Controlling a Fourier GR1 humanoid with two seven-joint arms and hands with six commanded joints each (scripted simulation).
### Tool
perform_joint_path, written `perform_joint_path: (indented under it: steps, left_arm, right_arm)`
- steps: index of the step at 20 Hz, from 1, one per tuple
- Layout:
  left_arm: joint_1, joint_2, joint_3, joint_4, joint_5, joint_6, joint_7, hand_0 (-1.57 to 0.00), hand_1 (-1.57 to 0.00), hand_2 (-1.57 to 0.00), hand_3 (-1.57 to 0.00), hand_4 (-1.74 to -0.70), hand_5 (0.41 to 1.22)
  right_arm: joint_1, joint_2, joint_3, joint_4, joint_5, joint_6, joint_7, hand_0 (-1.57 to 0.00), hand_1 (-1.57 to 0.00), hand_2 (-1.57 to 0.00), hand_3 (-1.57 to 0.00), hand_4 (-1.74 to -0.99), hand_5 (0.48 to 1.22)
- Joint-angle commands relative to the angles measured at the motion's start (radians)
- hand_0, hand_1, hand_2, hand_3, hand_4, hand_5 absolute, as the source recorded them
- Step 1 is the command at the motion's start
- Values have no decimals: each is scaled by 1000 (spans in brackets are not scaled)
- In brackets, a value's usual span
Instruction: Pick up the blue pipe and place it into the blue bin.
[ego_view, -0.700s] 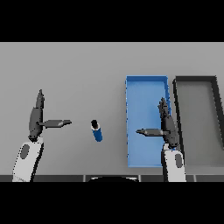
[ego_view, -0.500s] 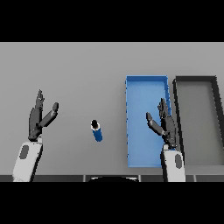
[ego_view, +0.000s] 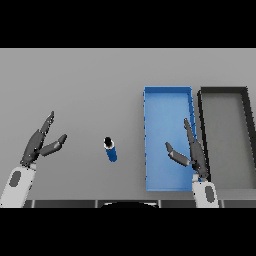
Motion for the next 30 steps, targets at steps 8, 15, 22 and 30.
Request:
perform_joint_path:
  steps: [8, 15, 22, 30]
  left_arm:
    - [78, 46, -136, -157, -9, -163, 34, 1, 1, 1, 1, -1095, 510]
    - [52, -46, -263, -174, -103, -169, 104, 1, 1, 1, 1, -1144, 452]
    - [-34, -208, -312, -58, -159, -128, 87, 1, 1, 1, 1, -1150, 460]
    - [-125, -312, -344, 74, -227, -98, 94, 1, 1, 1, 1, -1062, 420]
  right_arm:
    - [-17, -16, -6, -4, -10, 14, 13, 1, 1, 1, 1, -1173, 616]
    - [-15, -2, 0, -11, -4, 5, 43, 1, 1, 1, 1, -1205, 618]
    - [4, -1, -4, -15, -7, 5, 43, 1, 1, 1, 1, -1202, 621]
    - [20, -11, -6, -27, -12, 15, 11, 1, 1, 1, 1, -1214, 645]
